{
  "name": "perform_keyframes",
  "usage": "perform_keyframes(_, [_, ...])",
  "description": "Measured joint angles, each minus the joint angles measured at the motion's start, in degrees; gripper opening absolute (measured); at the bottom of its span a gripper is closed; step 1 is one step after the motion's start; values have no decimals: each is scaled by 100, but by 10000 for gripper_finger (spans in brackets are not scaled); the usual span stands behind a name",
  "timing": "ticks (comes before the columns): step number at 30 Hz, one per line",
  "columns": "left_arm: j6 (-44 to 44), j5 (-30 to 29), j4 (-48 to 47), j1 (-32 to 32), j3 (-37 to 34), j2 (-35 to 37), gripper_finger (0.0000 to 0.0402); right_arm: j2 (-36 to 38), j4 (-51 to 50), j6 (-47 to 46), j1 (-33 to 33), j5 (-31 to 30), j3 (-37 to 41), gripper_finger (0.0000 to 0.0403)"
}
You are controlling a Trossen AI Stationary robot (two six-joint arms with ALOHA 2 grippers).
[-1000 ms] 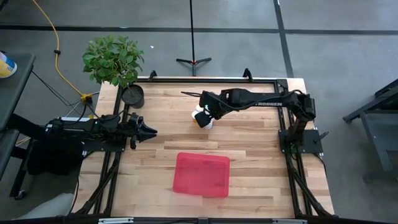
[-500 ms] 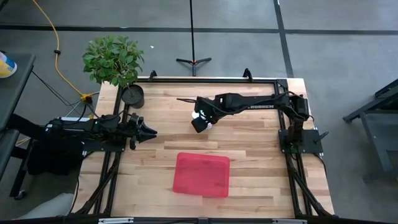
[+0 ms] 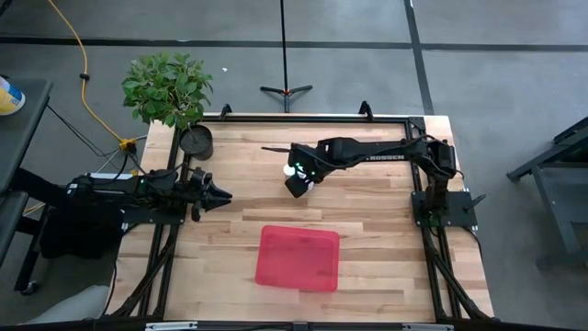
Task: Pick and place pill bottles into a basket
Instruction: Put the white pill bottle into the red bin
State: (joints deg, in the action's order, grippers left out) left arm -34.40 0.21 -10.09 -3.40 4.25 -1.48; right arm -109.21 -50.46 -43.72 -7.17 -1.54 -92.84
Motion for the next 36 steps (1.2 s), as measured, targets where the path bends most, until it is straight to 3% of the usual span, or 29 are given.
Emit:
perform_keyframes(11, [1,74,-4,0,0,0,145,-263,-275,-704,-271,83,0,317])
perform_keyframes(26, [64,71,-7,0,0,2,145,-686,-32,-890,-158,469,-2,317])
perform_keyframes(36, [112,70,-7,0,0,1,145,-686,27,-1065,-193,99,-2,317])
